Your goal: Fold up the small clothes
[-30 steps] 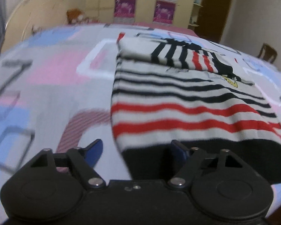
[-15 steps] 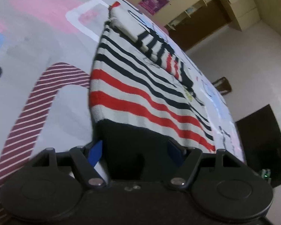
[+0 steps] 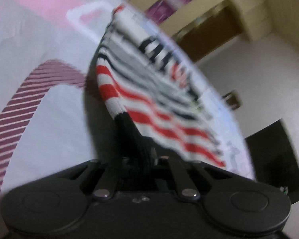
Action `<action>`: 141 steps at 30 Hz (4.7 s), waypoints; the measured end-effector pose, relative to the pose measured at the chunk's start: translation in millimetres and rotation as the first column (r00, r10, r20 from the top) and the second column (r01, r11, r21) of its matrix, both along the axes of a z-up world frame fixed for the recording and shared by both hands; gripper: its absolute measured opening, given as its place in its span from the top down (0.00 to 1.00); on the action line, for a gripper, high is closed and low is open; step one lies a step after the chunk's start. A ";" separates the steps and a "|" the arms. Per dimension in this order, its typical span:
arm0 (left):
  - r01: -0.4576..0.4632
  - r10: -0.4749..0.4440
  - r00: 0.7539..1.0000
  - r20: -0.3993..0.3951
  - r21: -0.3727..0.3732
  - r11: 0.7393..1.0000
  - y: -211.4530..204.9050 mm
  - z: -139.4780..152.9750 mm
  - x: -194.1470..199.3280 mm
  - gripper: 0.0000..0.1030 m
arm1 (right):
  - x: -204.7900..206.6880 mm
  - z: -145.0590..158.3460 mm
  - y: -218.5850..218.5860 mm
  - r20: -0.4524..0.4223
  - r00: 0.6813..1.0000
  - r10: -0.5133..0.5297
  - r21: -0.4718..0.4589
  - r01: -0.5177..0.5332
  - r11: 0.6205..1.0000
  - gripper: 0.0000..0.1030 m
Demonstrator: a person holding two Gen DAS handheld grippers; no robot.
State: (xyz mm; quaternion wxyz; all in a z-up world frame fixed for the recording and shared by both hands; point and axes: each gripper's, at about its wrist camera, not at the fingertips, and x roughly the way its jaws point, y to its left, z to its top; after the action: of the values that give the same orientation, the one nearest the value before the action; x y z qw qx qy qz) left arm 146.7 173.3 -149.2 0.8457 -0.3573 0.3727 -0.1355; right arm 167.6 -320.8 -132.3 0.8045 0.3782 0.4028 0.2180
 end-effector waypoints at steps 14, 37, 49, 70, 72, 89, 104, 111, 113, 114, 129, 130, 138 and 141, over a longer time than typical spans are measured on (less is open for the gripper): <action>-0.111 0.113 0.991 0.065 -0.033 0.993 6.2 19.9 0.5 0.95 | 5.4 34.2 -11.3 0.133 0.989 -0.060 -0.037 0.066 0.997 0.96; -0.097 0.097 0.995 0.001 -0.036 0.995 33.4 28.5 317.8 0.95 | 318.9 49.7 12.6 0.048 0.979 -0.200 -0.067 0.203 0.977 0.96; -0.120 0.125 0.992 0.026 -0.155 0.981 44.7 -2.3 387.1 0.31 | 401.6 9.5 -1.5 -0.010 0.953 -0.304 -0.012 0.304 0.953 0.34; 0.082 -0.129 0.990 0.050 0.535 0.841 -3.8 23.8 393.2 0.96 | 398.0 11.4 91.5 0.177 0.976 0.126 -0.701 0.035 0.712 0.98; 0.017 -0.086 0.990 0.114 0.501 0.865 5.4 29.6 386.4 0.96 | 386.9 24.2 84.6 0.232 0.967 0.106 -0.687 0.086 0.722 0.98; 0.113 -0.186 0.978 0.094 0.513 0.851 -53.3 36.7 401.2 0.57 | 388.5 29.2 121.2 0.253 0.963 0.095 -0.670 0.104 0.735 0.61; 0.153 -0.232 0.972 0.045 0.629 0.762 -53.1 8.4 407.2 0.36 | 418.8 -8.8 112.0 0.178 0.983 0.051 -0.730 0.097 0.677 0.60; 0.142 -0.269 0.956 0.115 0.621 0.771 -90.2 33.5 374.6 0.30 | 382.8 18.7 152.4 0.234 0.960 0.156 -0.691 0.052 0.721 0.51; 0.169 -0.288 0.951 0.109 0.595 0.785 -106.7 30.2 367.1 0.32 | 374.5 15.8 172.2 0.218 0.952 0.215 -0.686 -0.008 0.728 0.51; 0.181 -0.291 0.951 0.101 0.583 0.792 -111.7 27.1 365.6 0.33 | 371.7 12.0 182.5 0.208 0.948 0.241 -0.687 -0.033 0.725 0.51; 0.088 -0.194 0.977 0.086 0.667 0.740 -66.2 21.0 324.8 0.34 | 334.5 7.2 122.9 0.180 0.978 0.102 -0.751 0.070 0.656 0.51; 0.092 -0.205 0.974 0.102 0.645 0.758 -72.4 24.3 322.0 0.35 | 330.4 15.0 131.8 0.203 0.971 0.127 -0.734 0.065 0.676 0.51; 0.162 -0.284 0.954 0.095 0.632 0.758 -122.5 15.8 295.5 0.34 | 300.8 2.1 201.9 0.167 0.933 0.320 -0.745 -0.093 0.660 0.51; 0.131 -0.255 0.962 0.094 0.662 0.738 -102.0 15.3 289.0 0.32 | 288.7 3.9 177.5 0.170 0.950 0.263 -0.762 -0.043 0.646 0.51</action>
State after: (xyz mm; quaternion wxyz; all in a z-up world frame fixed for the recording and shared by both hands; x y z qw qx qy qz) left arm 435.7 71.3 -133.9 0.9278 0.0127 0.3543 -0.1162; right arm 456.4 -143.3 -128.4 0.9129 -0.0555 0.3759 0.1488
